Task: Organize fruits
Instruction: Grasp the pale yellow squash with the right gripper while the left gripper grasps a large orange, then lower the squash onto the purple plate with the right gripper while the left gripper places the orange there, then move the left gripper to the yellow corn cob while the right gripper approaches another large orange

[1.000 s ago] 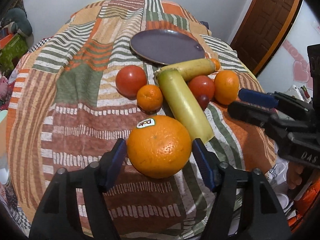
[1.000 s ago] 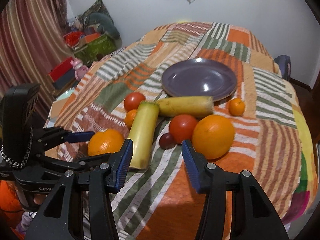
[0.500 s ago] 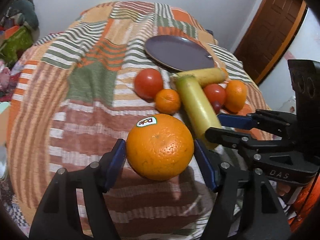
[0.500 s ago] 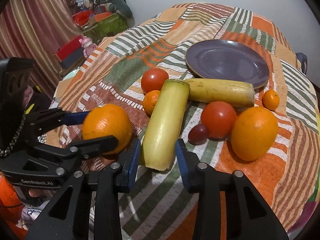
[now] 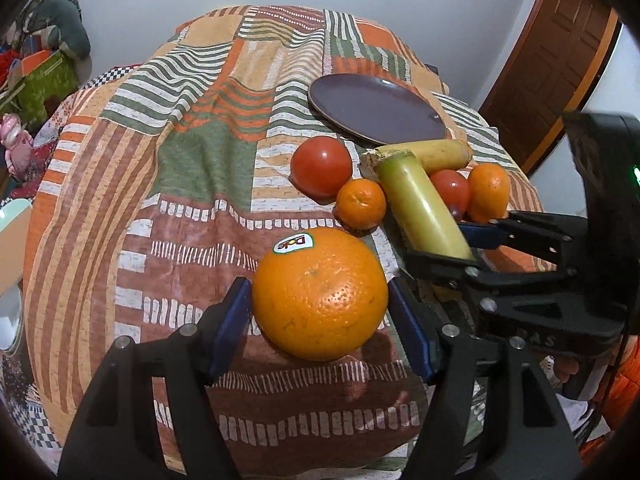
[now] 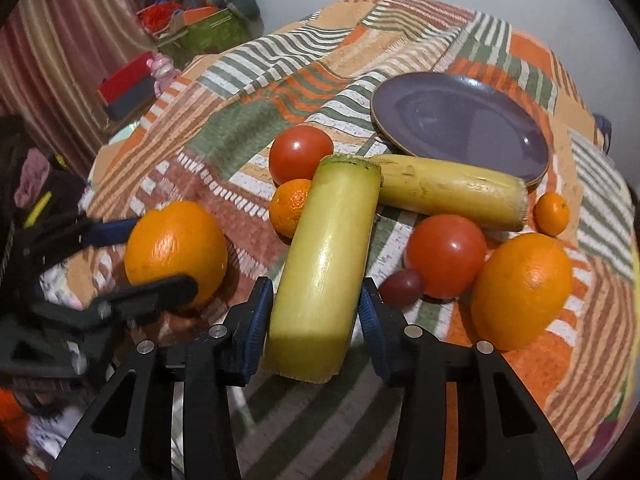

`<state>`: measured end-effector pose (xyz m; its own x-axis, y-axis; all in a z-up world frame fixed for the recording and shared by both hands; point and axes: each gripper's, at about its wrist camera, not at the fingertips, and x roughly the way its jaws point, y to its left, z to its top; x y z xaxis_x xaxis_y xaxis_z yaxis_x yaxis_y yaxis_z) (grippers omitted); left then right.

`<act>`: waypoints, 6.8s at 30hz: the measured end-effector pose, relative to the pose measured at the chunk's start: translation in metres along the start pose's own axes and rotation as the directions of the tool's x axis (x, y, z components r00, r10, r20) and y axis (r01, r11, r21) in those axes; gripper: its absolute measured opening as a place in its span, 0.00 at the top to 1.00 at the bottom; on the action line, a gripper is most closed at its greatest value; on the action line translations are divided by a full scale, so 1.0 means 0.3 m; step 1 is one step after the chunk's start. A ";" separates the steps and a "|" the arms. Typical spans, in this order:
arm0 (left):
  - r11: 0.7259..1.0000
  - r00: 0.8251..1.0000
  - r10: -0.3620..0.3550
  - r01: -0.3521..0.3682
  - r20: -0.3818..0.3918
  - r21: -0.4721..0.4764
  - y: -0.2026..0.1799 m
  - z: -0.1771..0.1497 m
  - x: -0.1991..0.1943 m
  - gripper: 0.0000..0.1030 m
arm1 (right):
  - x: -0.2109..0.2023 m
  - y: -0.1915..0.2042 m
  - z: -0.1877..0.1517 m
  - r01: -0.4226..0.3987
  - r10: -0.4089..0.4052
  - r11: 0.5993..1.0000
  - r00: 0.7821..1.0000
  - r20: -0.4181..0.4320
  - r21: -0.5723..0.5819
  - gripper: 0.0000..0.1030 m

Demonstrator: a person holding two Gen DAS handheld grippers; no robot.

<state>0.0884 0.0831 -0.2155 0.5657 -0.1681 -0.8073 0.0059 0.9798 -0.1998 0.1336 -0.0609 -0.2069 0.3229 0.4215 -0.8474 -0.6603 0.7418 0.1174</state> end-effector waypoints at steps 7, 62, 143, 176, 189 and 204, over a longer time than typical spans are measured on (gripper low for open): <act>1.000 1.000 0.007 -0.007 0.001 0.008 -0.004 -0.004 0.009 0.33 | -0.074 -0.034 -0.059 0.001 -0.002 0.999 1.000 -0.022 -0.052 0.64; 0.995 0.971 0.047 -0.065 0.235 0.071 -0.118 0.434 -0.097 0.33 | -0.269 -0.288 0.173 0.086 -0.119 0.989 0.942 0.313 0.118 0.67; 0.991 0.999 0.020 -0.025 0.043 0.130 -0.085 0.608 0.156 0.32 | -0.095 -0.463 0.282 0.167 -0.170 0.985 0.972 0.161 0.035 0.52; 0.975 0.982 0.143 -0.117 -0.128 0.189 -0.079 0.352 0.315 0.30 | -0.064 -0.448 0.074 0.142 -0.153 0.981 0.985 0.076 0.131 0.39; 0.979 0.984 0.126 -0.103 -0.124 0.178 -0.073 0.327 0.263 0.40 | -0.069 -0.414 0.111 0.134 -0.147 0.983 0.984 0.100 0.129 0.45; 0.987 0.997 0.040 -0.030 -0.063 0.156 -0.069 0.328 0.139 0.40 | 0.015 -0.313 0.213 0.013 -0.022 0.996 0.994 0.104 0.090 0.46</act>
<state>0.1930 0.0664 -0.1902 0.5125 -0.1348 -0.8481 0.1177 0.9893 -0.0862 0.2404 -0.0952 -0.1888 0.4066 0.4571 -0.7910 -0.5925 0.7910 0.1525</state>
